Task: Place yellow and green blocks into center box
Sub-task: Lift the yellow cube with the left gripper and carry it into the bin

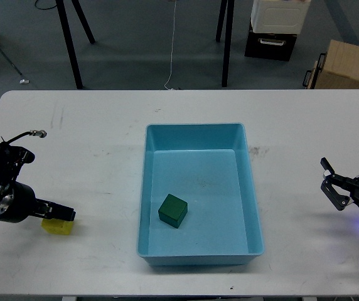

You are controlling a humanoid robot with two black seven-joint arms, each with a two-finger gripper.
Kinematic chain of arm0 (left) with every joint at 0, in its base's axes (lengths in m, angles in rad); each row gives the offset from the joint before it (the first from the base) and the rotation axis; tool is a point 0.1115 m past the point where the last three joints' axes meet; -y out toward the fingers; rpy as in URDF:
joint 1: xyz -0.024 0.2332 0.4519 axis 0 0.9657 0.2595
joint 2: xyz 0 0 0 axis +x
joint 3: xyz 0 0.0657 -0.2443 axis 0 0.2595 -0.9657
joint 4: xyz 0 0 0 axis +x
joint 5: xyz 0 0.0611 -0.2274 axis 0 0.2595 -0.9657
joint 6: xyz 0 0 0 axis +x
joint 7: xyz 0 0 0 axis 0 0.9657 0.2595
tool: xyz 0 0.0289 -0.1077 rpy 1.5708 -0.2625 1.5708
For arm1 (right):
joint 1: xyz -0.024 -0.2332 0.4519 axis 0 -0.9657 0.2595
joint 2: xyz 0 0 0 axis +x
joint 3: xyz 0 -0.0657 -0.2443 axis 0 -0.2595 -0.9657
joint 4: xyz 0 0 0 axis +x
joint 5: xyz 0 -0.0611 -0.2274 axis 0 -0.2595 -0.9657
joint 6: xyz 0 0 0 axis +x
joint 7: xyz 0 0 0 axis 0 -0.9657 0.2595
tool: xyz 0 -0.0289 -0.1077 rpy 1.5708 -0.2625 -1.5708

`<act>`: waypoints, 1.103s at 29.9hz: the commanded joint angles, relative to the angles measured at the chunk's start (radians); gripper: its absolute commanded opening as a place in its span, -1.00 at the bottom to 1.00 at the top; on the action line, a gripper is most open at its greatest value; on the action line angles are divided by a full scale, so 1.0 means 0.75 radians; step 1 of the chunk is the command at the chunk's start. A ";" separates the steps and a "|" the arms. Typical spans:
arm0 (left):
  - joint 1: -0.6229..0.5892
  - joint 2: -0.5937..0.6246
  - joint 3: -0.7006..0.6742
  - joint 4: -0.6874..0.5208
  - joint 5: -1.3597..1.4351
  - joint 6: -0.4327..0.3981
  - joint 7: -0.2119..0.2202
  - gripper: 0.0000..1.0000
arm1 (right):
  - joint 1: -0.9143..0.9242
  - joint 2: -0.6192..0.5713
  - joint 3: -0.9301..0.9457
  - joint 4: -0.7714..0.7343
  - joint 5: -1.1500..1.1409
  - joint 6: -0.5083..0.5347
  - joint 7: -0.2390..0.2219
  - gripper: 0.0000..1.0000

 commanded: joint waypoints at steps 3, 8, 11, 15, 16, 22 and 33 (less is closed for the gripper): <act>0.009 0.025 -0.004 -0.014 0.070 0.000 0.002 0.60 | -0.002 0.000 0.001 -0.002 0.000 0.001 0.000 0.98; 0.009 0.031 -0.020 -0.014 0.107 0.000 0.088 -0.42 | 0.000 0.000 0.001 -0.002 0.000 0.001 0.000 0.98; 0.013 0.041 -0.022 -0.014 0.115 0.000 0.113 -0.83 | 0.000 0.000 0.001 0.000 0.000 0.001 0.000 0.98; 0.003 0.060 -0.102 -0.042 0.115 0.000 0.115 -1.00 | 0.000 0.000 0.003 0.000 0.000 0.001 0.000 0.98; -0.005 0.072 -0.151 -0.054 0.113 0.000 0.113 -1.00 | 0.002 0.000 0.001 0.000 0.000 0.001 0.000 0.98; -0.314 0.021 -0.235 -0.120 -0.023 0.000 0.104 -1.00 | 0.004 -0.004 0.007 0.000 0.000 0.001 0.000 0.98; -0.684 -0.760 0.004 0.050 -0.322 0.000 0.090 -0.91 | 0.002 -0.012 0.018 -0.041 0.000 0.001 0.000 0.98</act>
